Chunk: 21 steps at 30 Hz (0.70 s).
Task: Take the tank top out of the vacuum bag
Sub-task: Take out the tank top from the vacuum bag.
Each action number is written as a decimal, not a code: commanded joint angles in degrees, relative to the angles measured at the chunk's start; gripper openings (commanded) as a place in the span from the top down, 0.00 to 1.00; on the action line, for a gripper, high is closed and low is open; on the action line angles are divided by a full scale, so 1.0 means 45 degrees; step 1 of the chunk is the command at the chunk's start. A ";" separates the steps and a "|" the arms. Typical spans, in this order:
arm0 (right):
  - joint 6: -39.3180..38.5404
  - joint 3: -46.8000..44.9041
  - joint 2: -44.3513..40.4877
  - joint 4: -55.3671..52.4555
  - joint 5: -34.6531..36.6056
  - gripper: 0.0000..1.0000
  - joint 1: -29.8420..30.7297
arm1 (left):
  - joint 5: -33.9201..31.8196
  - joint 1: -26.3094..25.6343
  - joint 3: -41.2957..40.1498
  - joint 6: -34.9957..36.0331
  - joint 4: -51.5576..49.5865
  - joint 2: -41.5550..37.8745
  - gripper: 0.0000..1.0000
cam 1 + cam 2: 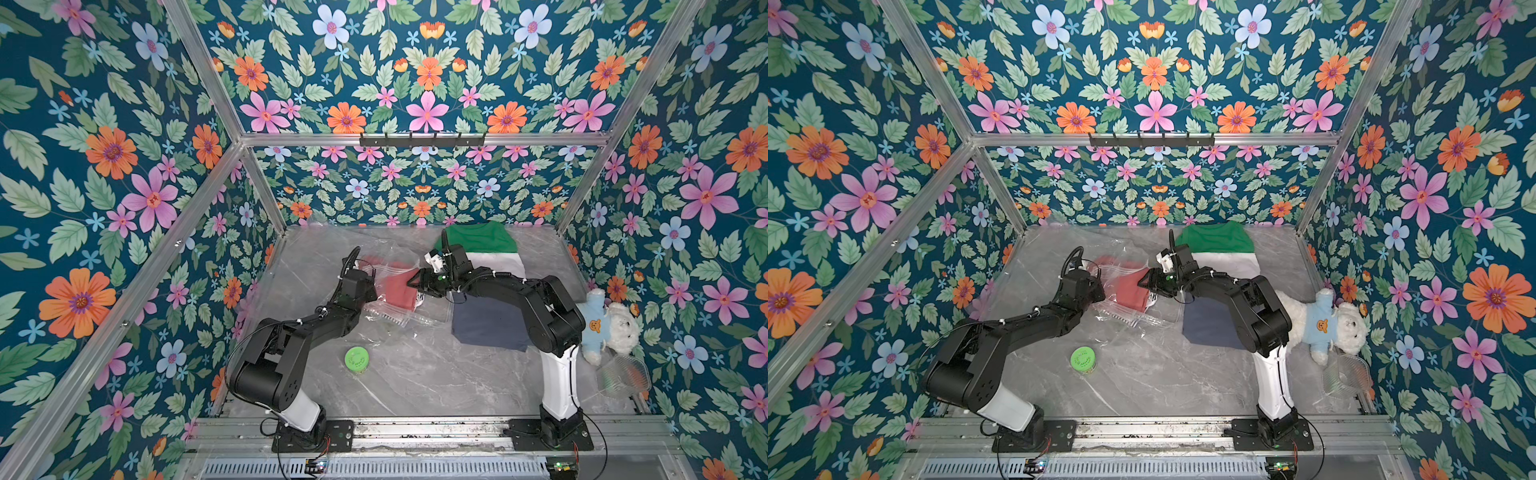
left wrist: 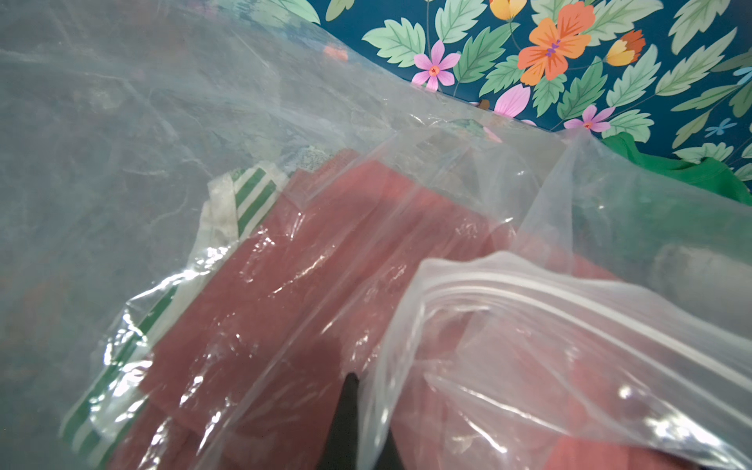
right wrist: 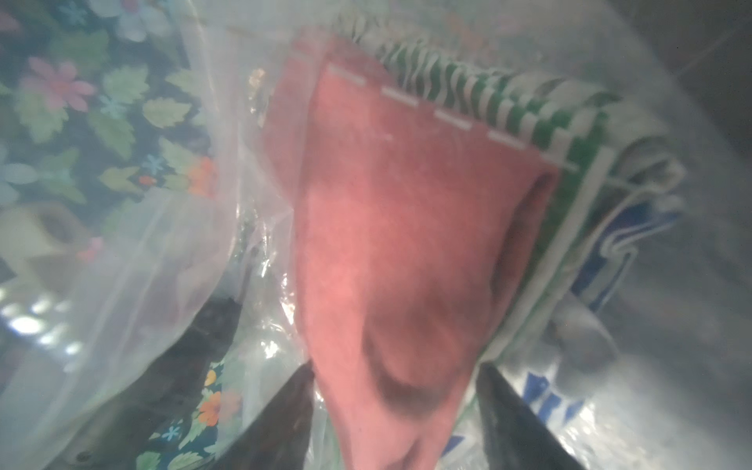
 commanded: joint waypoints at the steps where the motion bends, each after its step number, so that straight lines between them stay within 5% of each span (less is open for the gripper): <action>1: 0.0007 0.0126 0.0181 0.0016 0.0038 0.35 0.0001 | -0.0103 -0.0002 -0.0012 0.0025 0.0160 0.0008 1.00; 21: 0.2083 -0.0887 -0.0186 0.3254 -0.2403 0.50 0.0063 | -0.0137 0.0014 0.0003 0.0084 0.0150 0.0036 1.00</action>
